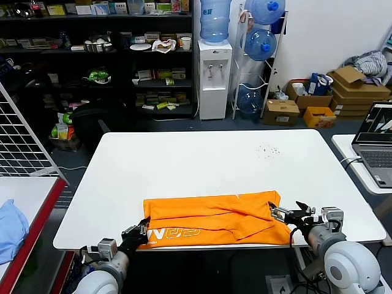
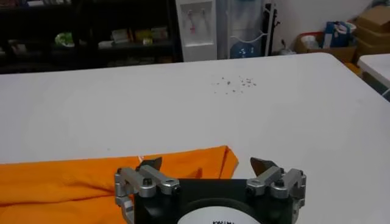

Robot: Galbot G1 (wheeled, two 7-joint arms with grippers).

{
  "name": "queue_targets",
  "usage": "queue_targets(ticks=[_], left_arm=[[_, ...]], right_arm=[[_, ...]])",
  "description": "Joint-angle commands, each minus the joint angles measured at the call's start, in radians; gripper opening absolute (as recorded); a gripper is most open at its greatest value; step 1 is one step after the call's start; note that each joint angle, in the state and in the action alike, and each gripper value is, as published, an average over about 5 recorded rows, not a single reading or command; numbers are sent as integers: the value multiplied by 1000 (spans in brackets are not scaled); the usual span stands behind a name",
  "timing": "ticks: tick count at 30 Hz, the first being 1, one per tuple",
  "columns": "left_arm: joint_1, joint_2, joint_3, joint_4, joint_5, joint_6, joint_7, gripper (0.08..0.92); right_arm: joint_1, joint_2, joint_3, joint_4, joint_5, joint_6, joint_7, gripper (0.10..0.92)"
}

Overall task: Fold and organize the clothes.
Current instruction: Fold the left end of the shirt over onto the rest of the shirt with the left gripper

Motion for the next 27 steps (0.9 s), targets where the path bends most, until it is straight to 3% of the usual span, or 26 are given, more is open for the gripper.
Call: queue_targets(ticks=[1, 16, 27], left_arm=[[-4, 13, -2, -15, 0, 5, 0, 110], [-8, 242, -83, -64, -108, 49, -31, 110], [-4, 386, -244, 26, -267, 73, -27, 110]], right_arm=[[2, 2, -2, 1, -1, 2, 2, 921], [48, 18, -38, -9, -4, 12, 1, 921], [89, 21, -79, -27, -17, 25, -10, 921]])
